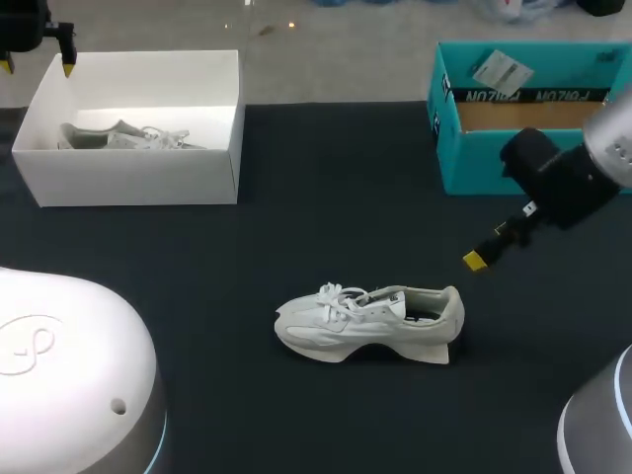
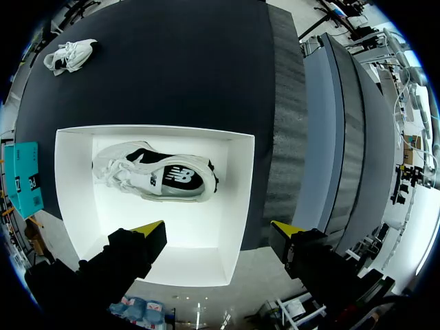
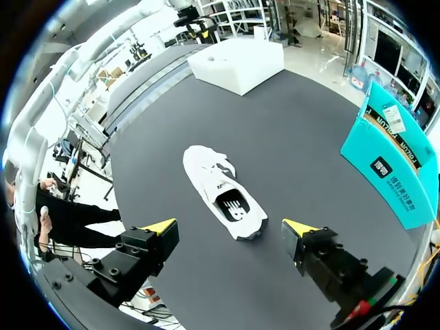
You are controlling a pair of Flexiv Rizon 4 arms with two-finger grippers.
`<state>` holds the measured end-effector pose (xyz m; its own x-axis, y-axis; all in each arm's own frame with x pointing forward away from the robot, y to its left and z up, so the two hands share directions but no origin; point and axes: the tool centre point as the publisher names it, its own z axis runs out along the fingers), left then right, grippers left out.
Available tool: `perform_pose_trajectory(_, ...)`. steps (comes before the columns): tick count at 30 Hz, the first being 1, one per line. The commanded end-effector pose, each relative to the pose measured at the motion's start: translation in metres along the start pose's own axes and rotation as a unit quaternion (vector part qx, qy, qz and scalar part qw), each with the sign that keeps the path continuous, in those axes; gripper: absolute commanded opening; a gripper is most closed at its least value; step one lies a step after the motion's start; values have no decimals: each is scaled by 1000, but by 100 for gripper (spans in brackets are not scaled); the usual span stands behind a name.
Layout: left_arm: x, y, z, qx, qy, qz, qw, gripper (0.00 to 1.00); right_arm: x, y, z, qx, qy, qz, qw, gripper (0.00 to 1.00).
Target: Take the shoe out of the shoebox, open the shoe tongue, remove and reinsert the insole, then place the shoe into the shoebox
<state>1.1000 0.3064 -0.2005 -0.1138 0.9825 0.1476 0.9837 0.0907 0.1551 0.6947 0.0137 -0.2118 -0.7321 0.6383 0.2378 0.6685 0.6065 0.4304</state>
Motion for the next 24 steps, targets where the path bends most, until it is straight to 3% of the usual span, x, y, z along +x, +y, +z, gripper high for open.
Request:
perform_pose_trajectory(1, 0, 0, 0, 0, 1, 0, 1000, 100, -19, -9, 23, -251, 156, -109, 949, 100)
perform_pose_trajectory(2, 0, 0, 0, 0, 1, 0, 1000, 100, -18, -8, 21, -282, 170, -142, 934, 100)
perform_pose_trajectory(4, 0, 0, 0, 0, 1, 0, 1000, 100, -20, -5, 18, -310, 181, -153, 921, 100)
perform_pose_trajectory(5, 0, 0, 0, 0, 1, 0, 1000, 100, -23, -3, 20, -302, 134, -181, 926, 100)
perform_pose_trajectory(7, 0, 0, 0, 0, 1, 0, 1000, 100, -29, 0, 20, -313, 90, -178, 929, 100)
perform_pose_trajectory(24, 0, 0, 0, 0, 1, 0, 1000, 100, -29, 0, 20, -313, 90, -178, 929, 100)
